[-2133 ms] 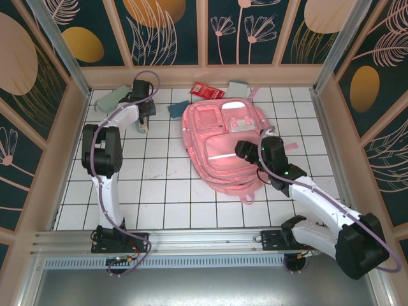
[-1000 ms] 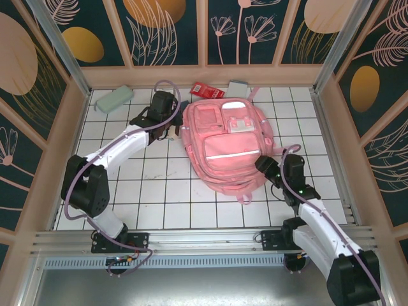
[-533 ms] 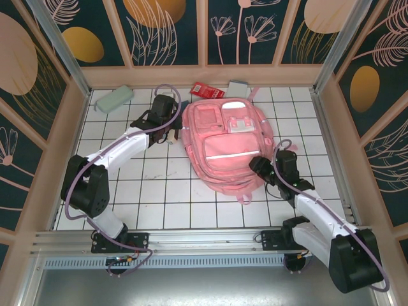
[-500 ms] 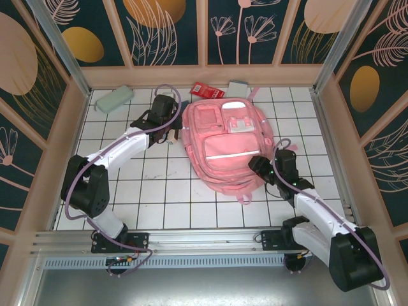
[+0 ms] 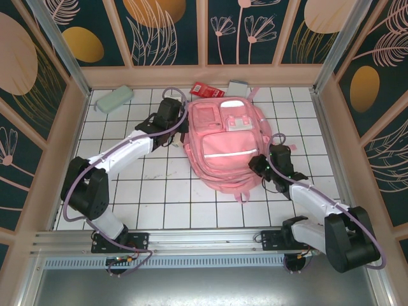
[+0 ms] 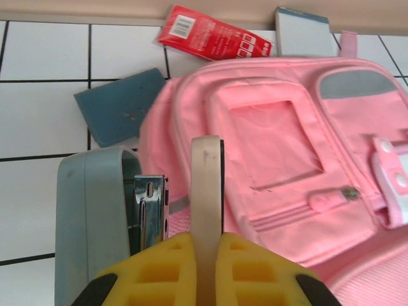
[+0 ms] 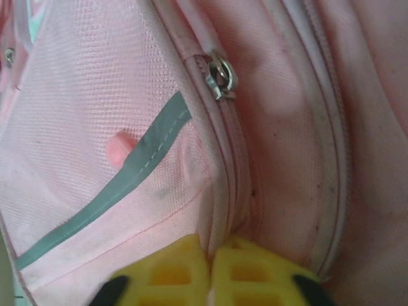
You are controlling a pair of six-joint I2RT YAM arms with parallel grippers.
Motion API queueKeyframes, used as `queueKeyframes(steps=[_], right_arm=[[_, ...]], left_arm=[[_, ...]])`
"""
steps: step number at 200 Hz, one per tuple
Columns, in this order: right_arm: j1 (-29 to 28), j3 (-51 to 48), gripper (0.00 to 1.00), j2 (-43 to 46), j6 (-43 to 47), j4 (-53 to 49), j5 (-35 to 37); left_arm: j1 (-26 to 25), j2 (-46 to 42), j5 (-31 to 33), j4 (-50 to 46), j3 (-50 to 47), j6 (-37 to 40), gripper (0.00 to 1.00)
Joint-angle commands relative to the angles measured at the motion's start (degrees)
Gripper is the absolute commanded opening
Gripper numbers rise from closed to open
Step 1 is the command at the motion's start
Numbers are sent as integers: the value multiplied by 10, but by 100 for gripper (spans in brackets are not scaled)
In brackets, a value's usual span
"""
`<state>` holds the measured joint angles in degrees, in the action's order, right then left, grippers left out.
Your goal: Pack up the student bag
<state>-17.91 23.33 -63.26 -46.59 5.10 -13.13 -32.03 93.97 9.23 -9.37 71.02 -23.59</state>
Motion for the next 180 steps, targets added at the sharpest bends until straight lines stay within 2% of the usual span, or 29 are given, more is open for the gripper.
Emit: queueKeyframes(steps=[1,43,180], right_arm=[[-12,41,0,19,-1,40,1],[-20,115,0,42,14,8,8],[-29,332,0,-128,15,22,13]], left_arm=[[-20,-44,3,29,-8,18,0],[-65,-89,-4,33,-46,35,0],[-185,-222,-69,-9,-149,39,0]])
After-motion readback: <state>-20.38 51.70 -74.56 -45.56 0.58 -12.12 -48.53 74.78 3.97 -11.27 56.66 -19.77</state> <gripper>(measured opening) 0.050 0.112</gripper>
